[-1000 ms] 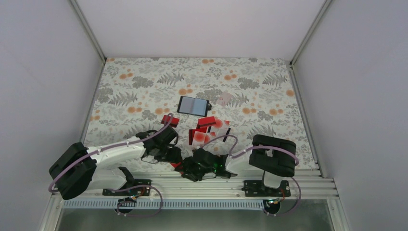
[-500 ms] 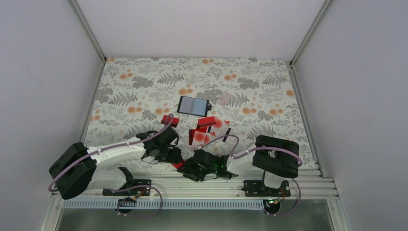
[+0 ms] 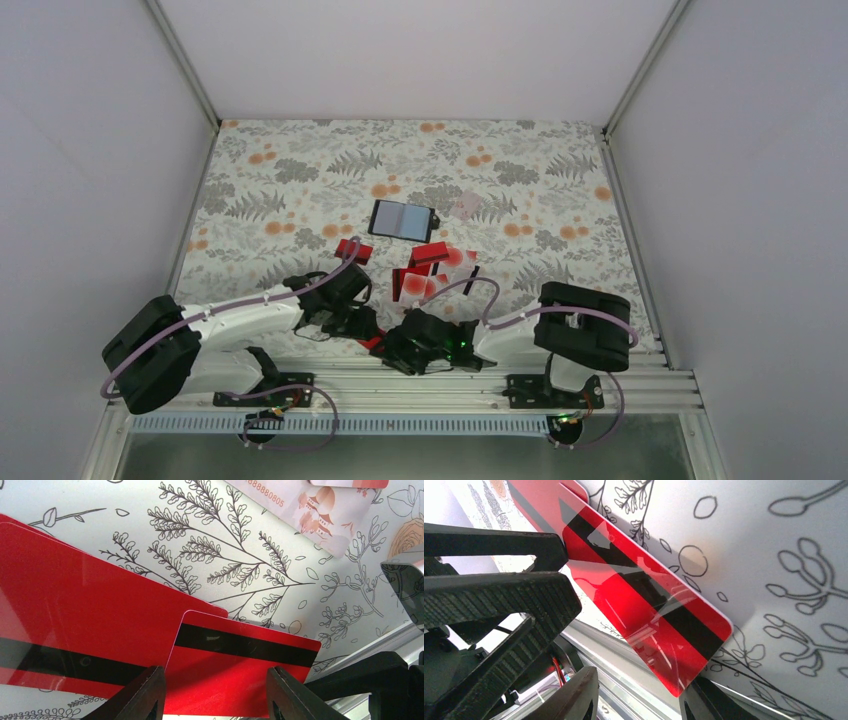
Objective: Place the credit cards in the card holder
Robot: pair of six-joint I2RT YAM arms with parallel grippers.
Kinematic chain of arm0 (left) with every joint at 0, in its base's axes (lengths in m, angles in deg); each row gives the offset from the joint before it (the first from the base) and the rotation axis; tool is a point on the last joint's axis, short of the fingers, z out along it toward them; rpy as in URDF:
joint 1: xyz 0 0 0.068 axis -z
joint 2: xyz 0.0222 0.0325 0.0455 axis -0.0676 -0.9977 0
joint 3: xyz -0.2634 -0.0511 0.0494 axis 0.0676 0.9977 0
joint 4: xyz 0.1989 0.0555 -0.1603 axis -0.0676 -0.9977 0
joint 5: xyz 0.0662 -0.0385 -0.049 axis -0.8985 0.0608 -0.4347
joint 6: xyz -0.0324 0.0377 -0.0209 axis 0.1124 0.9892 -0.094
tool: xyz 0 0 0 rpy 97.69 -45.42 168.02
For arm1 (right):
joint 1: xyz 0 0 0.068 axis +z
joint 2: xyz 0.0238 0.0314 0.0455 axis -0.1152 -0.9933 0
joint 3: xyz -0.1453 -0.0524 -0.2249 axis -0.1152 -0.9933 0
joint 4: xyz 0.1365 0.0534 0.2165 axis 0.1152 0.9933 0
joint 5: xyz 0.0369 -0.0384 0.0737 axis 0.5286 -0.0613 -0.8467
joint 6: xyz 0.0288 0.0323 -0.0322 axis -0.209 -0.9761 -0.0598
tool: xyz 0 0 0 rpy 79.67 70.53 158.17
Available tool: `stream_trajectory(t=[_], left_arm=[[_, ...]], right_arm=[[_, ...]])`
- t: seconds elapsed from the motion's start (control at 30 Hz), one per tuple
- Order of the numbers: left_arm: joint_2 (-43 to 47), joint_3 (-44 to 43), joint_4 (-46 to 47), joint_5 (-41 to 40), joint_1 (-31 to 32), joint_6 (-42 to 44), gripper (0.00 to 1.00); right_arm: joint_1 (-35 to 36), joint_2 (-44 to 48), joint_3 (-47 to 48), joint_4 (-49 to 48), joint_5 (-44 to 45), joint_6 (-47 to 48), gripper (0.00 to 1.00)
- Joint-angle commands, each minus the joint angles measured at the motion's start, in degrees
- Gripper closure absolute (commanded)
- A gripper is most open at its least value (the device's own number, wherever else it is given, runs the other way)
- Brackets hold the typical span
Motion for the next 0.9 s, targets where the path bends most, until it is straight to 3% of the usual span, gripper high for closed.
stream_trajectory(t=[0.0, 0.87], left_arm=[[-1.5, 1.6, 0.2, 6.7, 1.5, -0.4, 0.49], [-3.5, 0.9, 1.0, 7.1, 1.5, 0.4, 0.5]], right_arm=[[0.1, 2.1, 2.7, -2.1, 5.1, 1.5, 0.59], [2.2, 3.5, 0.0, -4.4, 9.6, 0.6, 0.61]])
